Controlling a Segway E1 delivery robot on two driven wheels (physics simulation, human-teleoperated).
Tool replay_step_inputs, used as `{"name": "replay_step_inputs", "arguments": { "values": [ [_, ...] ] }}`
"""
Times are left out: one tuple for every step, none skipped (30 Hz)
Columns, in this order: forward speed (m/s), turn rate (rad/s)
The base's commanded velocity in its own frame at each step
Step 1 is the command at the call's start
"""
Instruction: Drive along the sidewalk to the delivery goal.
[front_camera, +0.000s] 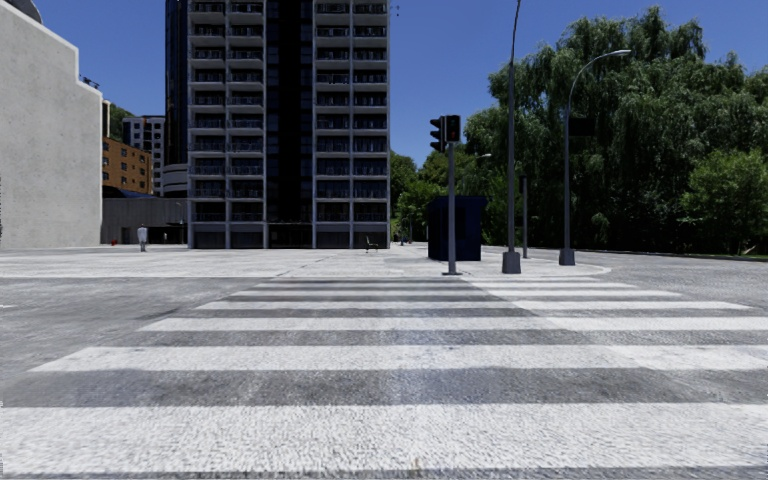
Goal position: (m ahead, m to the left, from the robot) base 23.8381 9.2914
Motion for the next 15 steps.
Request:
{"name": "replay_step_inputs", "arguments": {
  "values": [
    [2.0,0.0],
    [2.0,0.0],
    [1.71,0.0],
    [1.23,0.0],
    [1.23,0.0],
    [1.1,0.0],
    [1.03,0.0],
    [1.0,0.0],
    [1.0,0.0],
    [1.0,0.0],
    [0.99,0.0],
    [0.99,0.0],
    [0.99,0.0],
    [0.99,0.0],
    [0.99,0.0]
  ]
}}
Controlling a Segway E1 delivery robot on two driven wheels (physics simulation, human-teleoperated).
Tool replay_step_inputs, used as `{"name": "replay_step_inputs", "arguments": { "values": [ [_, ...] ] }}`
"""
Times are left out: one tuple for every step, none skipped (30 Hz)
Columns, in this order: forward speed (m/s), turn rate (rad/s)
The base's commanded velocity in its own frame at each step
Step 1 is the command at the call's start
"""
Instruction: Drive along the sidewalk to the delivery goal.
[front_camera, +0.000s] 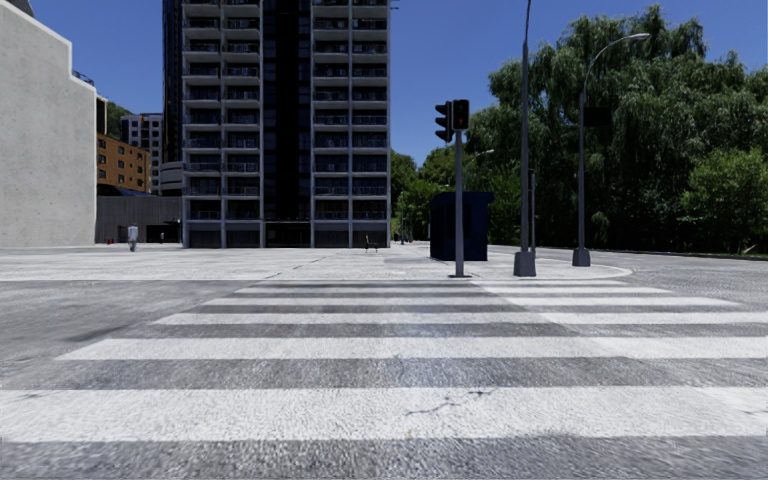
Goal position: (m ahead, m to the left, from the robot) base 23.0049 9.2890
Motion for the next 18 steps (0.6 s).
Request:
{"name": "replay_step_inputs", "arguments": {
  "values": [
    [0.99,0.0],
    [0.99,0.0],
    [0.99,0.0],
    [0.99,0.0],
    [0.99,0.0],
    [0.99,0.0],
    [0.99,0.0],
    [0.99,0.0],
    [0.99,0.0],
    [0.99,0.0],
    [0.99,0.0],
    [0.99,0.0],
    [0.99,0.0],
    [0.99,0.0],
    [0.99,0.0],
    [0.99,0.0],
    [0.99,0.0],
    [0.99,0.0]
  ]
}}
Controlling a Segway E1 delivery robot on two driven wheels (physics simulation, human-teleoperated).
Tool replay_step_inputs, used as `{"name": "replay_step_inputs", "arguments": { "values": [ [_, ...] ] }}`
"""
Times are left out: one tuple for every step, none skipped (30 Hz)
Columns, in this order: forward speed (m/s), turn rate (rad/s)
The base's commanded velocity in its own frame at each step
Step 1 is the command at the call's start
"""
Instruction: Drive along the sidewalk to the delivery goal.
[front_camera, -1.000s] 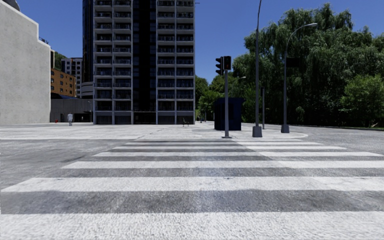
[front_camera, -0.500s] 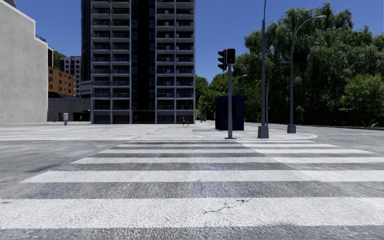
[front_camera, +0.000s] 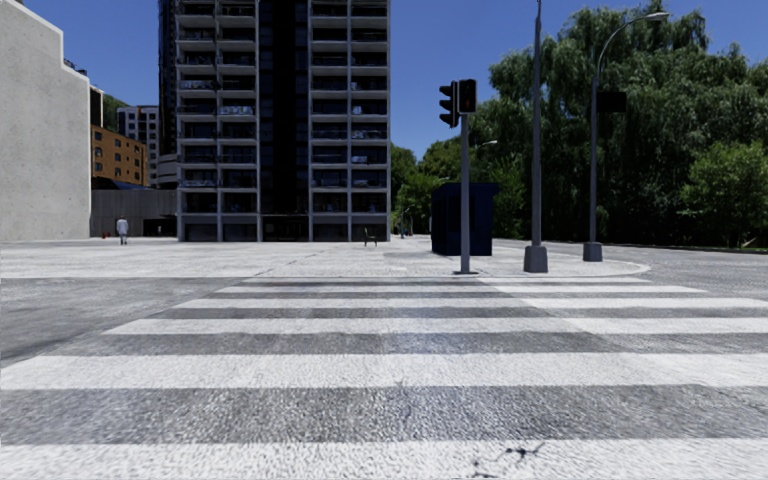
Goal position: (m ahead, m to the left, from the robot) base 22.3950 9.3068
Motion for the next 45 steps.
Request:
{"name": "replay_step_inputs", "arguments": {
  "values": [
    [0.99,0.0],
    [0.99,0.0],
    [0.99,0.0],
    [0.99,0.0],
    [0.99,0.0],
    [0.99,0.0],
    [0.99,0.0],
    [0.99,0.0],
    [0.99,0.0],
    [0.99,0.0],
    [0.99,0.0],
    [0.99,0.0],
    [0.99,0.0],
    [0.99,0.0],
    [1.1,0.0],
    [2.0,0.0],
    [2.0,0.0],
    [2.0,0.0],
    [2.0,0.0],
    [2.0,0.0],
    [2.0,0.0],
    [2.0,0.0],
    [2.0,0.0],
    [2.0,0.0],
    [2.0,0.0],
    [2.0,0.0],
    [2.0,0.0],
    [2.0,0.0],
    [2.0,0.0],
    [2.0,0.0],
    [2.0,0.0],
    [2.0,0.0],
    [2.0,0.0],
    [2.0,0.0],
    [2.0,0.0],
    [2.0,0.0],
    [2.0,0.0],
    [2.0,0.0],
    [2.0,0.0],
    [2.0,0.0],
    [2.0,0.0],
    [2.0,0.0],
    [2.0,0.0],
    [2.0,0.0],
    [2.0,0.0]
  ]
}}
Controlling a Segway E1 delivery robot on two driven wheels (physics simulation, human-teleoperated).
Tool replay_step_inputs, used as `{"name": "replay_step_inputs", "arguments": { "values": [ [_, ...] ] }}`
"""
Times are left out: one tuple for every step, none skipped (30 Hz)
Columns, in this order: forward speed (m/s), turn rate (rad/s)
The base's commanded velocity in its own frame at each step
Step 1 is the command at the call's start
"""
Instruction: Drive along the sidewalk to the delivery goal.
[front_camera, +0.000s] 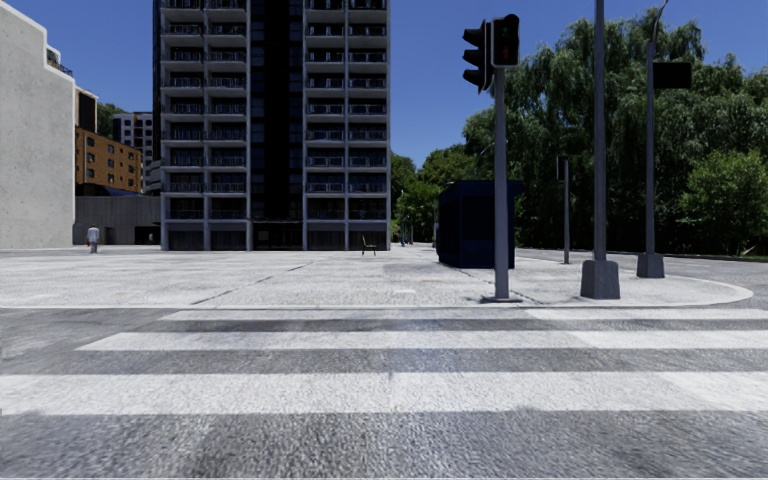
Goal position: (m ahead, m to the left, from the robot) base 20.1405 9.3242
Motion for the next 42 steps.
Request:
{"name": "replay_step_inputs", "arguments": {
  "values": [
    [2.0,0.0],
    [2.0,0.0],
    [2.0,0.0],
    [2.0,0.0],
    [2.0,0.0],
    [2.0,0.0],
    [2.0,0.0],
    [2.0,0.0],
    [2.0,0.0],
    [2.0,0.0],
    [2.0,0.0],
    [2.0,0.0],
    [2.0,0.0],
    [2.0,0.0],
    [2.0,0.0],
    [2.0,0.0],
    [2.0,0.0],
    [2.0,0.0],
    [2.0,0.0],
    [2.0,0.0],
    [2.0,0.03],
    [2.0,0.09],
    [2.0,0.16],
    [2.0,0.16],
    [2.0,0.19],
    [2.0,0.2],
    [2.0,0.21],
    [2.0,0.21],
    [2.0,0.21],
    [2.0,0.23],
    [2.0,0.26],
    [2.0,0.27],
    [2.0,0.27],
    [2.0,0.27],
    [2.0,0.27],
    [2.0,0.27],
    [2.0,0.27],
    [2.0,0.27],
    [2.0,0.27],
    [2.0,0.27],
    [2.0,0.28],
    [2.0,0.29]
  ]
}}
